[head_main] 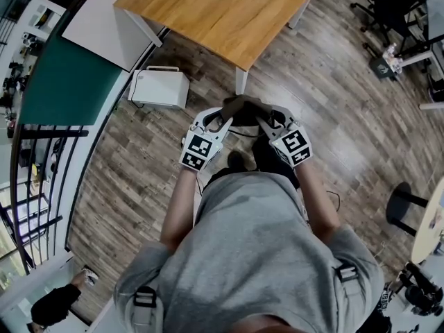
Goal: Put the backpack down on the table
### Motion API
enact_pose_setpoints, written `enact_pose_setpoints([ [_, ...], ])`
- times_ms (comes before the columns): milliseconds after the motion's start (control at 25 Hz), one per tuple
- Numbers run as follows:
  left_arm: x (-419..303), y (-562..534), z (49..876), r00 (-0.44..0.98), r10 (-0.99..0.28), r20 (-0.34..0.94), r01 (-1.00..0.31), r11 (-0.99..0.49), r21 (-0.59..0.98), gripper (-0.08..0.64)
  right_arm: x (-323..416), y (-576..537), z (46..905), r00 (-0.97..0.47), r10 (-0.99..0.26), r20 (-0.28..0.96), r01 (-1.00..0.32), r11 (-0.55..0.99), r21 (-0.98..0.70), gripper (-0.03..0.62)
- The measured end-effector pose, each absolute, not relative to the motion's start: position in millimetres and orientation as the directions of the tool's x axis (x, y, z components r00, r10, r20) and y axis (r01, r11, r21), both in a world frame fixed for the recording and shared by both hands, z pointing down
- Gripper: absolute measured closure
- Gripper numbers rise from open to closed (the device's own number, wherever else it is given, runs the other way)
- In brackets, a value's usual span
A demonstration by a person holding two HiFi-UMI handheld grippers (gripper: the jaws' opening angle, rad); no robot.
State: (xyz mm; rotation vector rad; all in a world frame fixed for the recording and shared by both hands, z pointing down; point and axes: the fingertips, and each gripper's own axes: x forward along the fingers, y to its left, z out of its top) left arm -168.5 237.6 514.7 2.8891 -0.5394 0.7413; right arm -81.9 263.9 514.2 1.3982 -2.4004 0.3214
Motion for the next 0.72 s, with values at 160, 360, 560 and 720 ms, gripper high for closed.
enact_pose_setpoints([
  [160,-159.6,230.7,515.3,0.813,-0.317,0.489,-0.372,-0.928,0.016,0.436,-72.2,256.7,516.5,-0.469,-0.784,0.406,-0.866,0.499,-0.036,0.506],
  [360,-148.5,216.8,511.2,0.808,-0.325,0.492,-0.378,-0.926,0.01,0.436,-60.4,239.4,513.6,-0.48,-0.779,0.402,-0.86,0.508,-0.044,0.506],
  [560,-141.5,200.1,512.8,0.795,-0.334,0.506,-0.39,-0.921,0.005,0.436,-53.1,220.7,516.7,-0.496,-0.772,0.398,-0.853,0.52,-0.054,0.505],
  [720,-136.0,186.2,513.1,0.786,-0.345,0.513,-0.405,-0.914,0.005,0.436,-47.2,205.6,518.1,-0.512,-0.76,0.401,-0.843,0.535,-0.063,0.505],
])
